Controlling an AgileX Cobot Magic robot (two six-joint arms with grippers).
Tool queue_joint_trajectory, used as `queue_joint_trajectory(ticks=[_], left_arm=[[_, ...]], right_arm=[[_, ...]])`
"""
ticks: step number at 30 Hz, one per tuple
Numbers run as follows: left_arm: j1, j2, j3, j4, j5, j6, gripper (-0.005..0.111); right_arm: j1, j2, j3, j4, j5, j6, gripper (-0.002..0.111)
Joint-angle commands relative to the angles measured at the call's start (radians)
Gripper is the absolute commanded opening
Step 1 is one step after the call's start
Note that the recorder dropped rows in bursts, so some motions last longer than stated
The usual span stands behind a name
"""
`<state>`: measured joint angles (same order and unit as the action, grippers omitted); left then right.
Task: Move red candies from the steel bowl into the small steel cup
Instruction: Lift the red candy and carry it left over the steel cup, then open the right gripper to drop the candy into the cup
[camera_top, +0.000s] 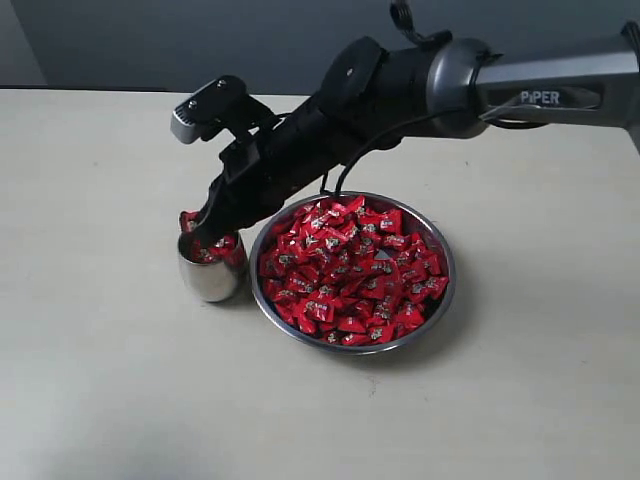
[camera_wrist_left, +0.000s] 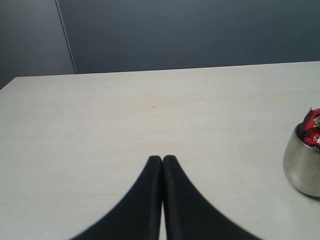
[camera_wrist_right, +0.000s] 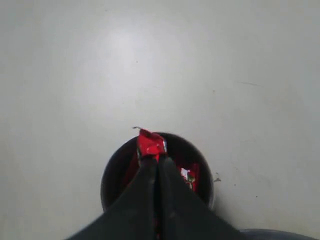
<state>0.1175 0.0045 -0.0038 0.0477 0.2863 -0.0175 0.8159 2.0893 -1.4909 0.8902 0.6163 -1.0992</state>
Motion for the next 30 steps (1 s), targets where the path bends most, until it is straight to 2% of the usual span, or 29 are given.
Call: queue_joint_trajectory(ticks=[1,21,23,28,30], left_arm=[[0.001,-0.004,0.004,-0.003,-0.002,-0.002,0.000],[0.001,-0.004,0.004,-0.003,-0.002,-0.002,0.000],[0.001,-0.004,0.004,-0.003,-0.002,-0.002,0.000],[0.001,-0.004,0.004,-0.003,-0.002,-0.002,0.000],[0.001,-0.004,0.004,-0.003,-0.002,-0.002,0.000]], right_arm=[[0.005,0.011,-0.011,-0.011,0.004,-0.002,-0.001],[0.005,0.011,-0.011,-0.123,-0.023,0.056,0.000],[0.005,0.011,-0.011,-0.123,-0.023,0.056,0.007],[0.005,0.011,-0.011,-0.123,-0.025,0.064,0.049],[0.005,0.011,-0.011,-0.123,-0.029,0.073,0.054]])
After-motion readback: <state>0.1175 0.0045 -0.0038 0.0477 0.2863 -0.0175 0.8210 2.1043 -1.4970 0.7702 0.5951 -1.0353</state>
